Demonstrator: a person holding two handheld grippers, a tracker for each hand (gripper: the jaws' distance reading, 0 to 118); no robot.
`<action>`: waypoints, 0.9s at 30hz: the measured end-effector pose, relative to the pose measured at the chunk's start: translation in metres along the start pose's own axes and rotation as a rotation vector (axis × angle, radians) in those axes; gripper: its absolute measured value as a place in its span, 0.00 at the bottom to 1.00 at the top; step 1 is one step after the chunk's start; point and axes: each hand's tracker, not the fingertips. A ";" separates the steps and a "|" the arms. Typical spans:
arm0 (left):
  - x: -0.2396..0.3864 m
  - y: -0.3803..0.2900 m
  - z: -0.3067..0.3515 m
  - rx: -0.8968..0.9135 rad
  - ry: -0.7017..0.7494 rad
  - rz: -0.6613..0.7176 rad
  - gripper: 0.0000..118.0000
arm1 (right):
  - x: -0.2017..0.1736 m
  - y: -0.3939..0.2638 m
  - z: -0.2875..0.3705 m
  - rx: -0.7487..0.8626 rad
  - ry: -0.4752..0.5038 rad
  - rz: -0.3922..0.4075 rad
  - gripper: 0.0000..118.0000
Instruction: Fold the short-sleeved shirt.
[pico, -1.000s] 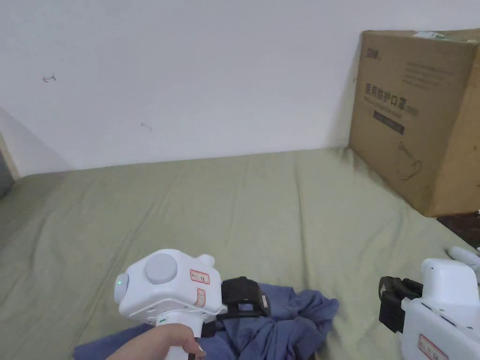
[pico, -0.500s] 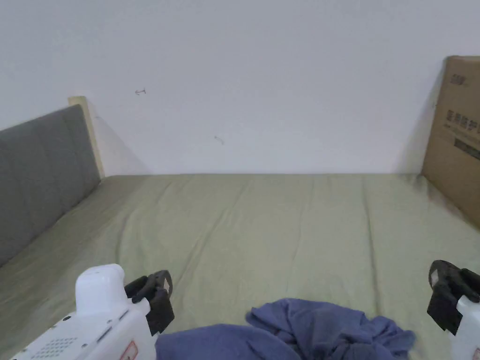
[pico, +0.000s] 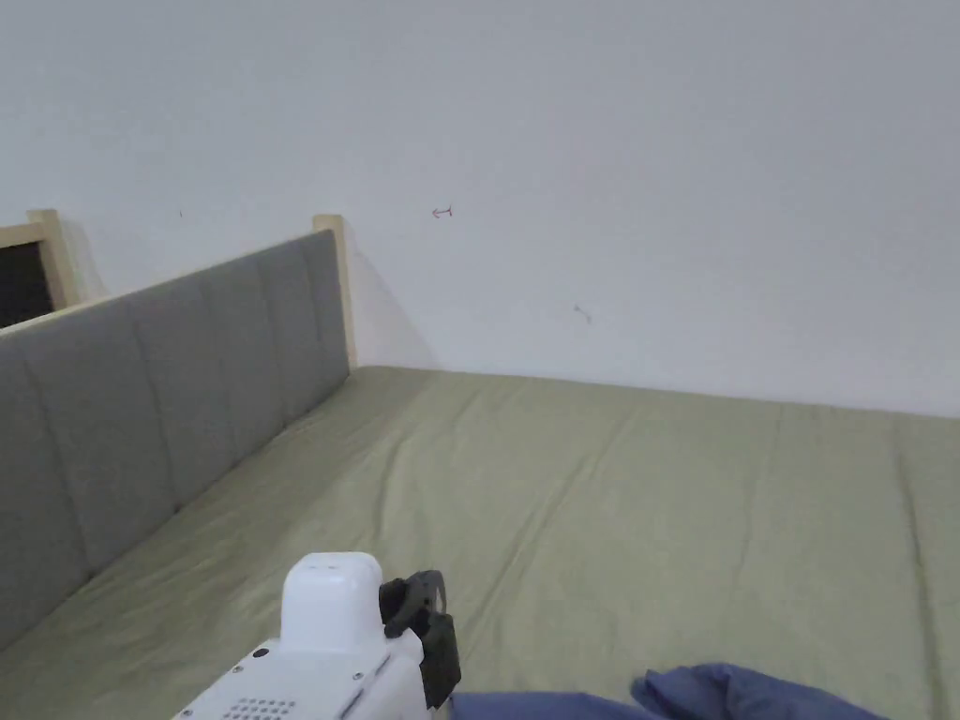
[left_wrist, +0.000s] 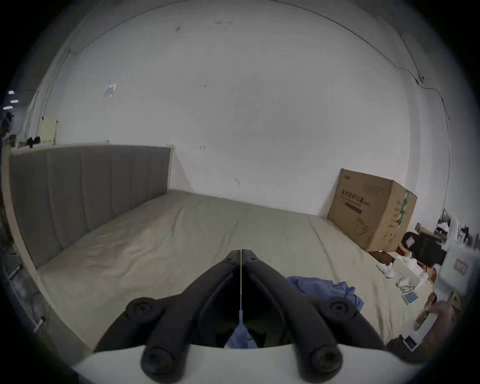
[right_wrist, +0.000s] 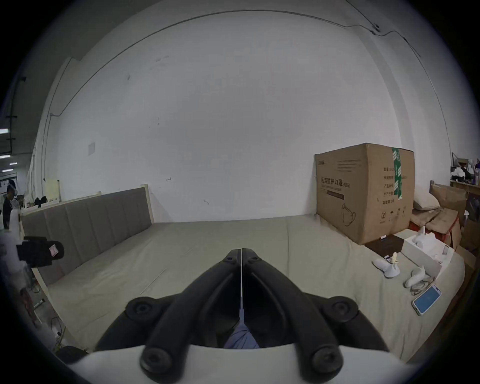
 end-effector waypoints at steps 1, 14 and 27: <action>-0.008 0.004 -0.017 -0.066 -0.007 0.028 0.00 | 0.000 -0.001 -0.002 -0.011 0.002 0.005 0.00; -0.063 -0.085 -0.239 -0.808 0.055 -0.017 0.97 | 0.001 -0.034 -0.036 -0.180 0.009 0.113 0.00; -0.010 -0.133 -0.197 -0.581 -0.078 -0.167 0.03 | 0.007 -0.062 -0.074 -0.297 -0.041 0.096 0.00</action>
